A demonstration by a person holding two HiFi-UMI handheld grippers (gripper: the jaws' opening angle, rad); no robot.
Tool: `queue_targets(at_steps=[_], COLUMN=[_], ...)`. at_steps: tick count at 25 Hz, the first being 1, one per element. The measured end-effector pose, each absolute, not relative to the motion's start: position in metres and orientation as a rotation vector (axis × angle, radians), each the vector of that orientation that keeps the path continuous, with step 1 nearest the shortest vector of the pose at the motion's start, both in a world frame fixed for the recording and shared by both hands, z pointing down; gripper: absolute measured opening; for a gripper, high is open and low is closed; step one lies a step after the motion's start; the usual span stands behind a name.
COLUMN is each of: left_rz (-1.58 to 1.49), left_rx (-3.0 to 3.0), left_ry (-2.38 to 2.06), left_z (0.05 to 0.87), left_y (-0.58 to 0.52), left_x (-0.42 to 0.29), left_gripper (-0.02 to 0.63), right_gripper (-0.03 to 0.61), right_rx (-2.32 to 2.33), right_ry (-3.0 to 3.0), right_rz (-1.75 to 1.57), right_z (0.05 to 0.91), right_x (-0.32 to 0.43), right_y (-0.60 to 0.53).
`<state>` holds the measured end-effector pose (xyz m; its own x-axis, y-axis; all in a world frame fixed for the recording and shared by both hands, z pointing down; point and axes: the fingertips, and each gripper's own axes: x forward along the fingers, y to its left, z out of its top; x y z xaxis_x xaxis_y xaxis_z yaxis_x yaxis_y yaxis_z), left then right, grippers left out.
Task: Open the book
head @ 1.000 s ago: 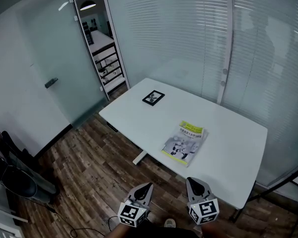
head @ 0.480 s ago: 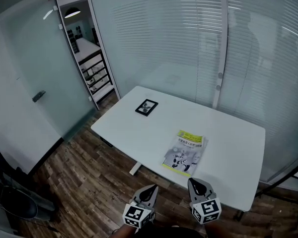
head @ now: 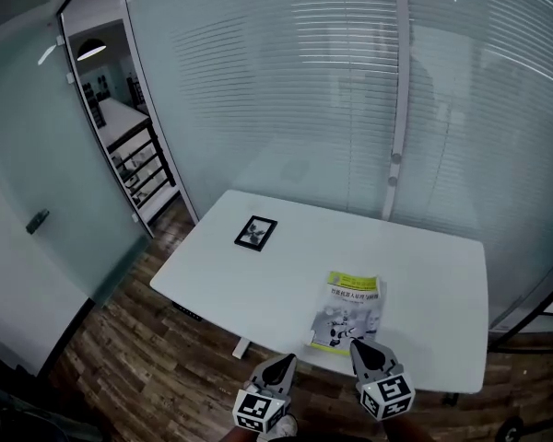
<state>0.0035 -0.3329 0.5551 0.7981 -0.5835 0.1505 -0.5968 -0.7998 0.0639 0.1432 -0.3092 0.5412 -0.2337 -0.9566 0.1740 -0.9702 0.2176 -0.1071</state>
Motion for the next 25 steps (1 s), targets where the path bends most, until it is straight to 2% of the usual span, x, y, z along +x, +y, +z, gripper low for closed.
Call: queue_targets(at_steps=[8, 15, 25], left_rz=[0.200, 0.192, 0.226], left_rx=[2.898, 2.974, 2.966], left_ry=[-0.833, -0.728, -0.646], left_z=[0.564, 0.557, 0.558], left_y=[-0.375, -0.410, -0.429], left_x=[-0.026, -0.032, -0.004], left_gripper=[0.009, 0.009, 0.009], right_gripper=[0.005, 0.005, 0.006], right_rx=[2.014, 2.213, 2.258], right_ry=[-2.218, -2.023, -1.841], right_rz=[0.369, 0.352, 0.477], right_z=[0.556, 0.557, 0.577], right_x=[0.127, 0.143, 0.188], right_y=[-0.330, -0.328, -0.341])
